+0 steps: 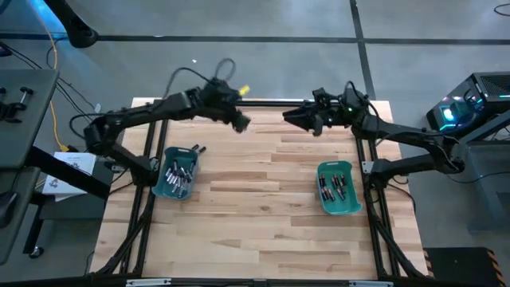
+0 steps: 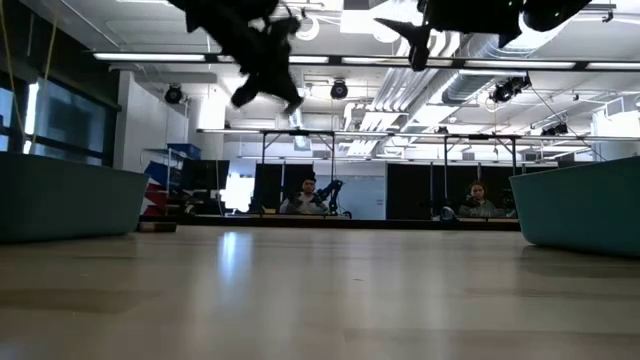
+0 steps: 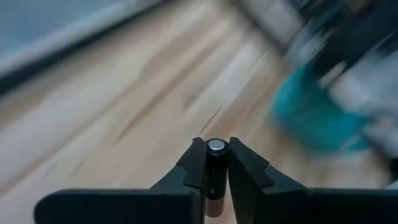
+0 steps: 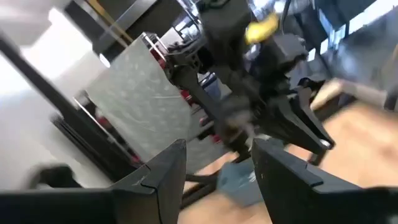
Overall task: Sort batteries
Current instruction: Put the black battery into the green bin
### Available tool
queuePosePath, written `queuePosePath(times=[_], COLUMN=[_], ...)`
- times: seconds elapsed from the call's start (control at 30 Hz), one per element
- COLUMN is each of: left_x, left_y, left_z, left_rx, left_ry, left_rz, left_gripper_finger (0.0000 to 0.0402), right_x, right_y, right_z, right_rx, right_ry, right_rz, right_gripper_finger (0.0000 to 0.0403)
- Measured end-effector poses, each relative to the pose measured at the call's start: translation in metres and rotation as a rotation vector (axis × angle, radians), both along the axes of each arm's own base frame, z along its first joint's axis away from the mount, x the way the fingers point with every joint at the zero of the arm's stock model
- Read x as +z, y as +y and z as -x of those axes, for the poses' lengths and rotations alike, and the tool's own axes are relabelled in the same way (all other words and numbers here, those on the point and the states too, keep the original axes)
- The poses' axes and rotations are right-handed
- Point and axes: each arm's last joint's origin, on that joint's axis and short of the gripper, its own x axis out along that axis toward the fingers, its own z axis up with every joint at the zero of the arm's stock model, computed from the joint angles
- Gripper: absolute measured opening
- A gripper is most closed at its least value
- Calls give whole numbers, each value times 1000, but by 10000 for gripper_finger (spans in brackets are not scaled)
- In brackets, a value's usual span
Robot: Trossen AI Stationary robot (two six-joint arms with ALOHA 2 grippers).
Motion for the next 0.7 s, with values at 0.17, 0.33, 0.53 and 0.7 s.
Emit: queuePosePath(times=[0.17,0.33,0.53,0.7], left_x=[57,94,111,113], left_y=[-4,-8,-17,-23], left_z=[4,5,3,2], left_rx=[0,-68,-121,-130], left_ry=[-427,-762,-936,-955], left_rz=[-56,-73,-97,-100], left_gripper_finger=[29,35,35,35], right_x=[11,20,45,63], right_y=[27,48,49,44], right_z=[0,-6,-21,-44], right_rx=[-96,-214,-373,-360], right_ry=[-52,-105,-96,-64], right_rz=[404,709,752,709], right_gripper_finger=[176,176,176,176])
